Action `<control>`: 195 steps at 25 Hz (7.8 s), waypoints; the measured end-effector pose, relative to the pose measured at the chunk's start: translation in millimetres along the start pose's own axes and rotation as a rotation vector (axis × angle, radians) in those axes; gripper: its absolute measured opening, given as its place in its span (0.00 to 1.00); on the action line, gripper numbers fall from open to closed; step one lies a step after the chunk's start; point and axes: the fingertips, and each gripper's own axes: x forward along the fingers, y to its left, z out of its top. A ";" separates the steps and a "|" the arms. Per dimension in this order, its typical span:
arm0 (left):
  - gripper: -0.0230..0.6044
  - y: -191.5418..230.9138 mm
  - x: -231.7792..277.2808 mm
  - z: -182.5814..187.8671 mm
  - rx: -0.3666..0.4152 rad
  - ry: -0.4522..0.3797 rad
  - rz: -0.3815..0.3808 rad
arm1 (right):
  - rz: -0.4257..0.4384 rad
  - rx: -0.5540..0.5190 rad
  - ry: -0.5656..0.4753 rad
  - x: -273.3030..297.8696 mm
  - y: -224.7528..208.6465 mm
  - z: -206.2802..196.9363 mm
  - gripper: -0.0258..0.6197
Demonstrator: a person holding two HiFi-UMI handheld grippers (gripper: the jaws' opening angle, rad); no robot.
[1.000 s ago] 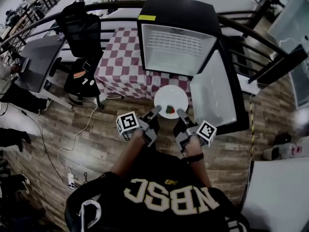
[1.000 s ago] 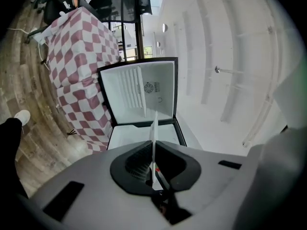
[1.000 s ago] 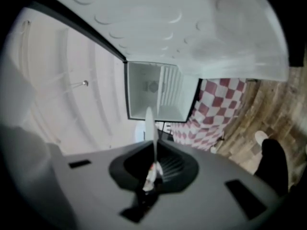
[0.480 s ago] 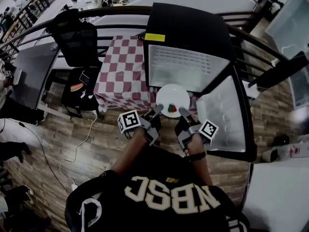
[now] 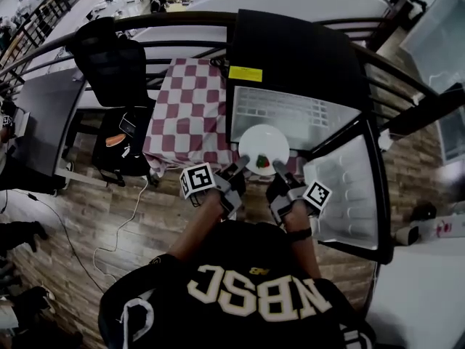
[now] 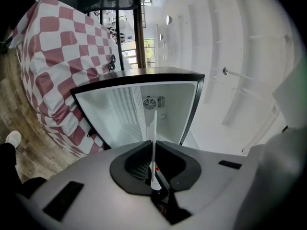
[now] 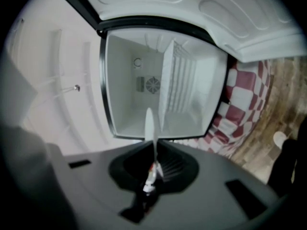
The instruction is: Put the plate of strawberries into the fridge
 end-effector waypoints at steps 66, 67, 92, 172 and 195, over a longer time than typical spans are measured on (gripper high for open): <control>0.09 44.1 154.9 82.5 -0.136 -0.089 0.103 | -0.049 0.068 0.044 110.8 -7.3 140.0 0.09; 0.09 45.1 155.2 83.0 -0.135 -0.089 0.105 | -0.047 0.072 0.042 111.2 -7.1 140.2 0.09; 0.21 35.4 147.3 77.1 -0.059 -0.086 0.047 | -0.022 -0.018 -0.025 98.8 -4.0 143.8 0.33; 0.06 27.7 165.5 89.7 0.007 -0.072 0.048 | 0.033 -0.084 0.010 123.9 4.8 136.9 0.10; 0.07 27.5 155.1 74.5 0.099 -0.052 0.068 | -0.040 -0.253 0.046 113.1 4.6 126.4 0.38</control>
